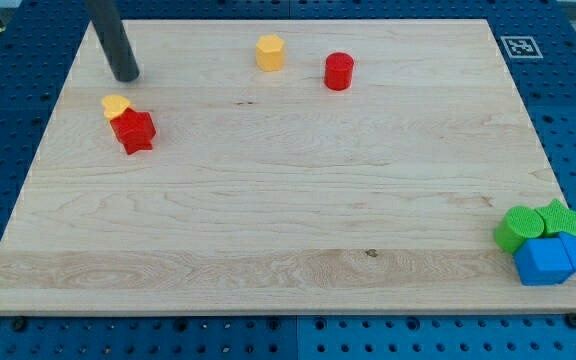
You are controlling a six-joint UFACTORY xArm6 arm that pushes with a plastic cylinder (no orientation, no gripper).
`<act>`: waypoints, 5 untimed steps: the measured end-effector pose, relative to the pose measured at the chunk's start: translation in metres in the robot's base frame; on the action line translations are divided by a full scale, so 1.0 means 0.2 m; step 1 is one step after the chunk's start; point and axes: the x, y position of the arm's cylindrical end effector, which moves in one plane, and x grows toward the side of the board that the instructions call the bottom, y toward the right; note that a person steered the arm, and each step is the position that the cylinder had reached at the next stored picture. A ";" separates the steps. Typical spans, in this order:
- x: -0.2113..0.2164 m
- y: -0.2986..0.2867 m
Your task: Move the yellow hexagon slightly down
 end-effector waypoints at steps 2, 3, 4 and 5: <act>-0.43 0.33; -0.49 0.47; -0.48 0.70; -0.46 0.88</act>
